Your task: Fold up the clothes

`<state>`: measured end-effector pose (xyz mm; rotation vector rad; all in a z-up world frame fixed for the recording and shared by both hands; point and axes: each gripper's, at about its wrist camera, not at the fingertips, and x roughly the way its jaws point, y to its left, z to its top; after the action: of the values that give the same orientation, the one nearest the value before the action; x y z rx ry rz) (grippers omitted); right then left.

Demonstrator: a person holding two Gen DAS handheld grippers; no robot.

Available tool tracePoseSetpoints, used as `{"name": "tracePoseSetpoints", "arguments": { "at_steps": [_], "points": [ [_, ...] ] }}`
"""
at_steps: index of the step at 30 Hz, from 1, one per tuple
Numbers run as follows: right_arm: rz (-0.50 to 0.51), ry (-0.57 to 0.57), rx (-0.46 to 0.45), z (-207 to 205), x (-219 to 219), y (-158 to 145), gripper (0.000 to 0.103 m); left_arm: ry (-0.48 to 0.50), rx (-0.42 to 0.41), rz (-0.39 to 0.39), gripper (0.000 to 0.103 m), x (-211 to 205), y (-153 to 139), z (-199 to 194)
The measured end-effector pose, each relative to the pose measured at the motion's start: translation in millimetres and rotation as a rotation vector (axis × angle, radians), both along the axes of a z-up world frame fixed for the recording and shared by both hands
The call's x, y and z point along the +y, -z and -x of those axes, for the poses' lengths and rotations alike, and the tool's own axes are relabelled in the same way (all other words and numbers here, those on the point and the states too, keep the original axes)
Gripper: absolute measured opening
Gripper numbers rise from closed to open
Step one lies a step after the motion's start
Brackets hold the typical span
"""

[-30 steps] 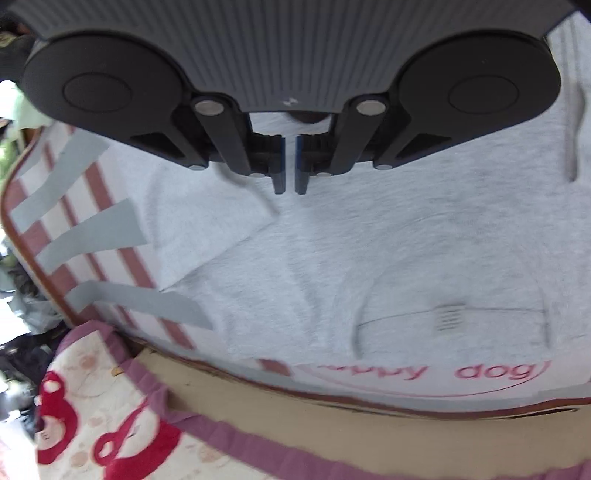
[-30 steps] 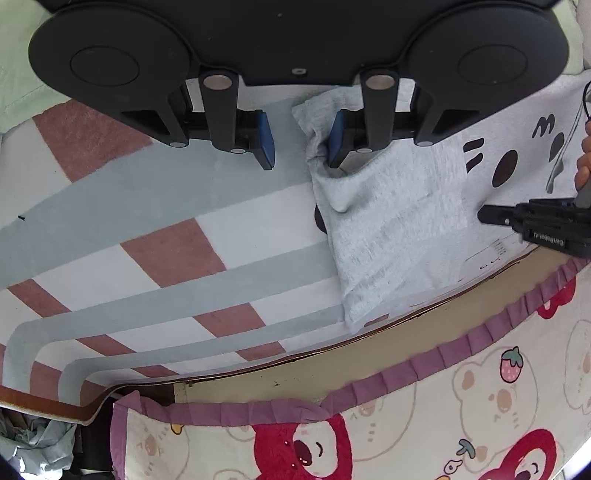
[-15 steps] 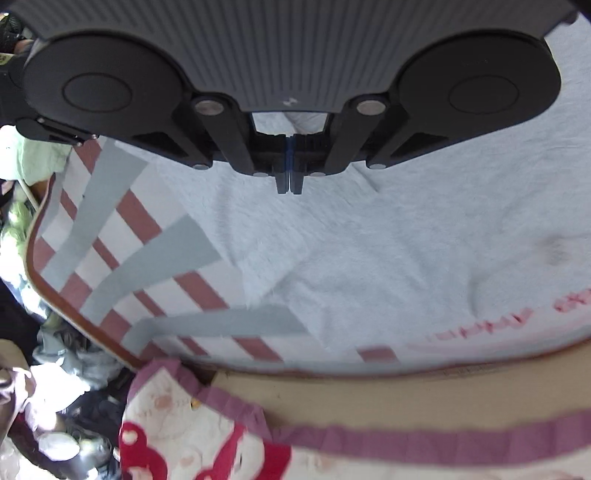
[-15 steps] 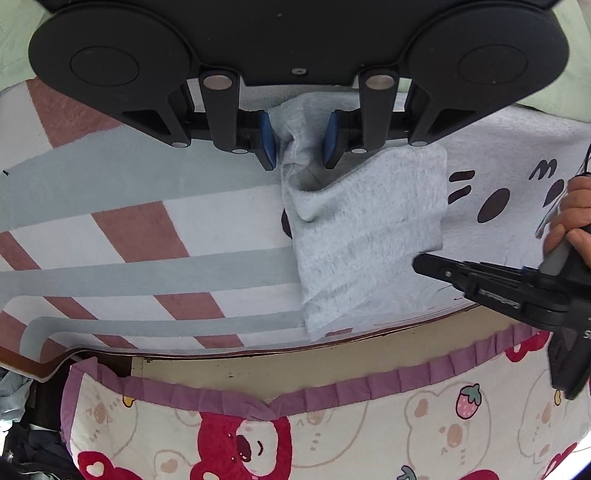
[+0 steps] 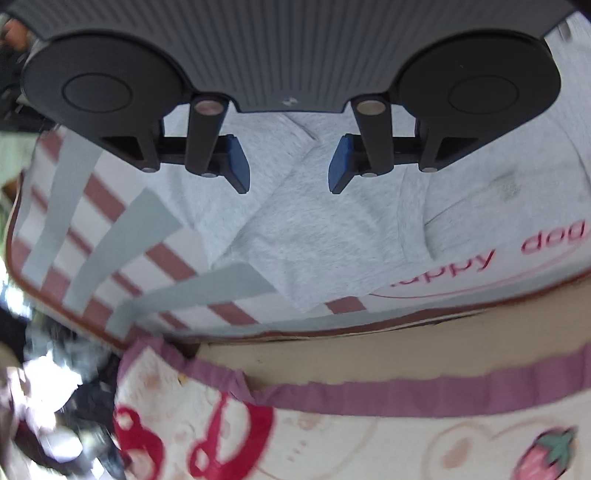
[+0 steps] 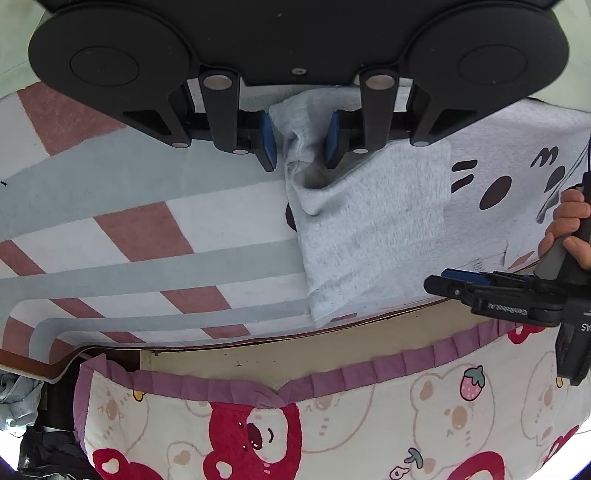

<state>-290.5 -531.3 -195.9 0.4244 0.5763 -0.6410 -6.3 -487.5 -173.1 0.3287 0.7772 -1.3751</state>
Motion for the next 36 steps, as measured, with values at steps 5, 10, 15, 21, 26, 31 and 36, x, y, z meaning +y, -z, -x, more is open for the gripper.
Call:
{"name": "tracePoseSetpoints", "arguments": {
  "at_steps": [5,10,15,21,26,31,36],
  "points": [
    [0.014,0.000,-0.009,1.1,2.6,1.6,0.031,0.015,0.028,-0.070,0.046,-14.7,20.0,-1.2],
    [0.038,0.003,-0.010,0.5,7.1,2.5,0.033,0.030,0.058,-0.047,0.013,-8.7,22.4,5.7],
    [0.060,-0.005,-0.009,-1.0,9.2,3.2,0.037,-0.006,0.000,-0.003,0.004,3.1,18.8,21.7],
    [0.064,-0.004,-0.011,-1.0,9.9,3.1,0.037,-0.168,0.092,0.098,0.003,37.5,-11.7,12.3],
    [0.055,-0.004,-0.024,0.4,8.8,3.6,0.038,-0.154,0.103,0.079,0.004,69.1,-13.0,7.9],
    [0.062,-0.004,-0.020,-0.9,10.1,3.4,0.038,-0.059,0.019,-0.021,0.018,55.1,-12.2,7.6],
    [0.053,-0.006,-0.031,0.1,9.8,3.3,0.040,0.017,0.175,0.057,0.067,8.6,-28.8,-18.6]
  ]
}}
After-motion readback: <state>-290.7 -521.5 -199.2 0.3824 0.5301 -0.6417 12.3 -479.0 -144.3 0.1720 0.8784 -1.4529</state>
